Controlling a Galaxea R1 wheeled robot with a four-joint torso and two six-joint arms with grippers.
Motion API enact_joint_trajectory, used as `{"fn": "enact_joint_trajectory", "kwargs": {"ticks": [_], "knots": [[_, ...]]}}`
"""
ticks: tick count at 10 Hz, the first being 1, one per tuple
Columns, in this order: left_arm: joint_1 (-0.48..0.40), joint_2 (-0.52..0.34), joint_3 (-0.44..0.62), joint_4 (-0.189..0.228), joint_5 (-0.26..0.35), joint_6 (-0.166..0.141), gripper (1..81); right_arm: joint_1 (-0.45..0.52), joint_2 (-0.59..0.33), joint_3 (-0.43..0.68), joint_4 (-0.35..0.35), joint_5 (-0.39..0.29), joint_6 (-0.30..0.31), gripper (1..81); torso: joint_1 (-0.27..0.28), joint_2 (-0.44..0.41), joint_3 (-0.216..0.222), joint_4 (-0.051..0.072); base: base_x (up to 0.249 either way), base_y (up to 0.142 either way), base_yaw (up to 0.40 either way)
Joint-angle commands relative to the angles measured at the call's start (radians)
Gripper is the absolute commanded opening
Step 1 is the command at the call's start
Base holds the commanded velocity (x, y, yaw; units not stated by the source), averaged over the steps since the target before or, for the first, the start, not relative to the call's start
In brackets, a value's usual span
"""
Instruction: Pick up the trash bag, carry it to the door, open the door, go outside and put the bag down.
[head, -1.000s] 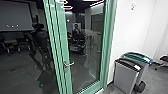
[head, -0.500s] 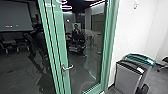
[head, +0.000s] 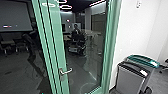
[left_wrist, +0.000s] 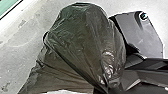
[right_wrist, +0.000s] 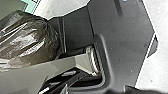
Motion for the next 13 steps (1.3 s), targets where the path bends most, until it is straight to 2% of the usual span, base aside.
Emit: {"fn": "enact_joint_trajectory", "kwargs": {"ticks": [1, 8, 13], "knots": [[-0.065, 0.003, -0.001, 0.005, 0.049, 0.0, 1.0, 0.046, 0.004, 0.008, -0.01, -0.053, -0.006, 81.1, 0.0, 0.0, 0.0, 0.0, 0.168, 0.0, 0.0], [-0.063, 0.003, -0.003, 0.007, 0.049, 0.001, 1.0, 0.044, 0.005, 0.008, -0.008, -0.053, -0.006, 81.1, 0.0, 0.0, 0.0, 0.0, 0.158, 0.0, 0.0], [-0.063, 0.003, -0.003, 0.007, 0.049, 0.001, 1.0, 0.044, 0.004, 0.008, -0.008, -0.052, -0.006, 81.1, 0.0, 0.0, 0.0, 0.0, 0.121, -0.036, 0.0]]}}
